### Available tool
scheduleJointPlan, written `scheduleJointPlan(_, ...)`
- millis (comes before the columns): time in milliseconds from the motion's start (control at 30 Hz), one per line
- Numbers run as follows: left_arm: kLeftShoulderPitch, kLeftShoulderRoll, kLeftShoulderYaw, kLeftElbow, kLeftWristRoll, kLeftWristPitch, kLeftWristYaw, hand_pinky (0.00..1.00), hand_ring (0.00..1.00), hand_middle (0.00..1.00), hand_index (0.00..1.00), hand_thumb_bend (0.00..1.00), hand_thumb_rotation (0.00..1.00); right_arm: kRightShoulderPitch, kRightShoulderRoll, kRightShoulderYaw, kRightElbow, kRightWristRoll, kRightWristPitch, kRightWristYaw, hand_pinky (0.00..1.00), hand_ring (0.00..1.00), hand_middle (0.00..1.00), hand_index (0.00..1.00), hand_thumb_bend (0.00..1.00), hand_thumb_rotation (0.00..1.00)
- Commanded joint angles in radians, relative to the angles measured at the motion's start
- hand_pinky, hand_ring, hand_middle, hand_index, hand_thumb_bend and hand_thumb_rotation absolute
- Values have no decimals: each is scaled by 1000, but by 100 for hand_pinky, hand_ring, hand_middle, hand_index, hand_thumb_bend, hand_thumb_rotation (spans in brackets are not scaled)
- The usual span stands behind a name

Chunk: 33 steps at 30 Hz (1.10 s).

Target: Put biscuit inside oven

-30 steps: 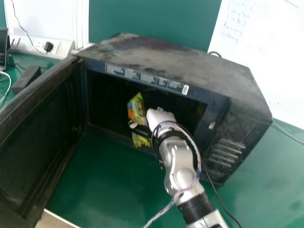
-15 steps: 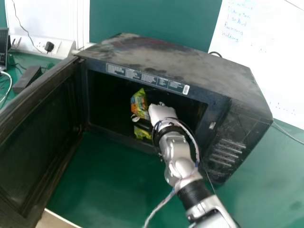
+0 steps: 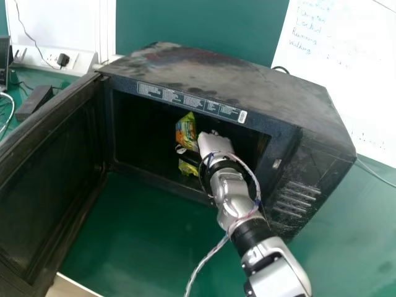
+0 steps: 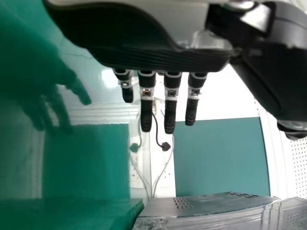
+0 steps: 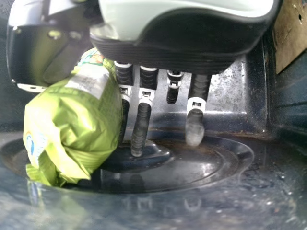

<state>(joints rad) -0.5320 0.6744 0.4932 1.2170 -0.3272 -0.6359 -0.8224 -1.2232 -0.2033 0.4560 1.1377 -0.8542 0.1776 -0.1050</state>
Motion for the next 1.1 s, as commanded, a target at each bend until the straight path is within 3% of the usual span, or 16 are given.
scheduleJointPlan(0,14,19,13,-9,-14,4,-6,76,79,82,87,78,78,-46,2,11,35,14,-8,-21,17,25,47,49,53,0)
scheduleJointPlan(333,21,15,13,-12,-12,-5,-1,76,79,81,87,77,79,-79,3,25,108,66,-20,-25,18,26,47,49,53,0)
scheduleJointPlan(467,26,14,15,-15,-12,-9,-3,75,79,81,87,77,79,-75,2,27,118,79,-17,-19,24,33,42,52,52,0)
scheduleJointPlan(667,25,16,17,-11,-15,-6,-14,76,79,81,87,77,79,-76,5,23,111,113,2,42,24,32,48,49,53,1)
scheduleJointPlan(700,25,16,17,-10,-14,-7,-15,76,79,81,87,77,79,-76,5,26,108,116,5,55,21,28,42,59,67,18)
scheduleJointPlan(767,25,16,16,-10,-12,-8,-15,76,79,81,88,77,79,-75,7,32,101,118,17,77,19,26,38,68,81,37)
scheduleJointPlan(800,25,16,16,-10,-11,-8,-14,76,79,82,88,76,79,-74,10,36,96,119,28,87,35,42,50,71,86,45)
scheduleJointPlan(867,24,16,16,-10,-11,-8,-13,76,79,81,88,77,79,-71,13,46,83,115,48,104,55,60,63,76,91,58)
scheduleJointPlan(1000,20,15,19,-8,-16,-4,-22,76,79,82,87,77,79,-56,16,72,52,104,81,116,54,58,62,82,99,70)
scheduleJointPlan(1067,20,15,18,-10,-15,1,-17,76,79,81,87,77,79,-46,17,85,35,99,101,119,64,70,74,84,100,74)
